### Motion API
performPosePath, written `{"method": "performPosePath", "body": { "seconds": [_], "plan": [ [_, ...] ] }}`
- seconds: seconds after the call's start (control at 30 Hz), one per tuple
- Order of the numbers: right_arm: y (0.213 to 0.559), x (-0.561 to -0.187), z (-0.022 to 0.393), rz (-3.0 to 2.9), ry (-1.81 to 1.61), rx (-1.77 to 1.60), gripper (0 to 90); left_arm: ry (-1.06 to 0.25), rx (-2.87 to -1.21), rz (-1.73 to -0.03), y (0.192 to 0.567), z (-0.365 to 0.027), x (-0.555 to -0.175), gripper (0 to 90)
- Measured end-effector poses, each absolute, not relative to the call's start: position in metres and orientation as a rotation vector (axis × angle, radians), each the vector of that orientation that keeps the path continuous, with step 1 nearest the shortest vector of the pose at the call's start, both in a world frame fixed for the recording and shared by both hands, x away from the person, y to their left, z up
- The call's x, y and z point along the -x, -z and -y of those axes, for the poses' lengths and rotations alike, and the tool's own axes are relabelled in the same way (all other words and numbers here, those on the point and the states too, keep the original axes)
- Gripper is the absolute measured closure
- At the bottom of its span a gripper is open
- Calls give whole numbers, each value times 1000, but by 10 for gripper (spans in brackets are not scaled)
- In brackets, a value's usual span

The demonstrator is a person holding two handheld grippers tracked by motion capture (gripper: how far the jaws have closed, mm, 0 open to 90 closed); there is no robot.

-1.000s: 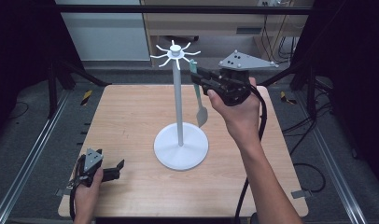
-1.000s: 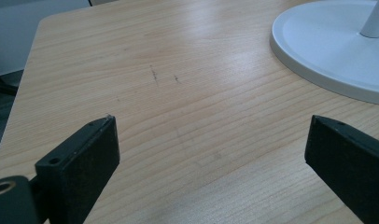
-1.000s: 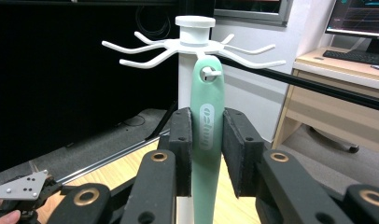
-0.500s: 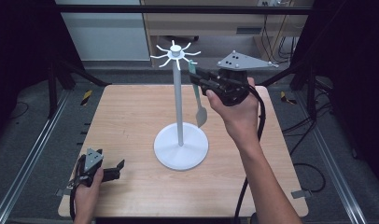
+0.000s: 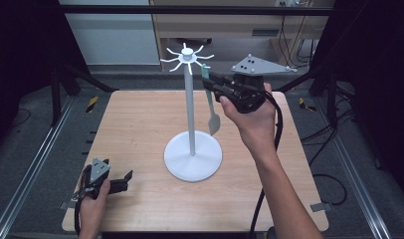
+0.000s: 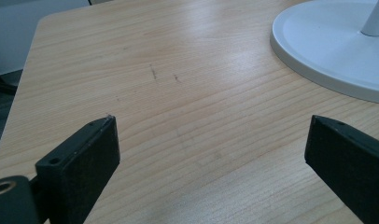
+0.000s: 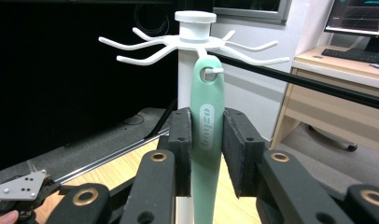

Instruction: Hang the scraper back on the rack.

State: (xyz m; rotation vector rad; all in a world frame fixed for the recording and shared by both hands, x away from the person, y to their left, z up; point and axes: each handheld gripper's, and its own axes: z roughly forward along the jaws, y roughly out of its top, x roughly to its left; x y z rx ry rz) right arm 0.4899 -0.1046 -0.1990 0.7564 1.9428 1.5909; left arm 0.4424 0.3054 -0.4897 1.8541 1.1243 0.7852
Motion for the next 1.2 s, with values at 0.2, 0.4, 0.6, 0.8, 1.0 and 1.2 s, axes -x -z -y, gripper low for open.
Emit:
{"method": "performPosePath", "body": {
  "seconds": [0.2, 0.4, 0.6, 0.8, 1.0, 1.2],
  "plan": [
    [199, -489, 105, -1942, -1584, -756, 735, -791, -1854, -1126, 489, -306, -443, 28],
    [199, -485, 113, -1921, -1613, -752, 697, -791, -1848, -1131, 489, -308, -443, 28],
    [198, -481, 120, -1919, -1602, -758, 680, -791, -1850, -1130, 489, -308, -443, 27],
    [204, -481, 131, -1918, -1555, -799, 650, -791, -1848, -1131, 489, -308, -443, 28],
    [218, -486, 147, -1916, -1497, -880, 595, -786, -1849, -1135, 490, -309, -443, 27],
    [238, -490, 163, -1927, -1420, -962, 469, -790, -1835, -1153, 489, -314, -444, 27]
  ]
}}
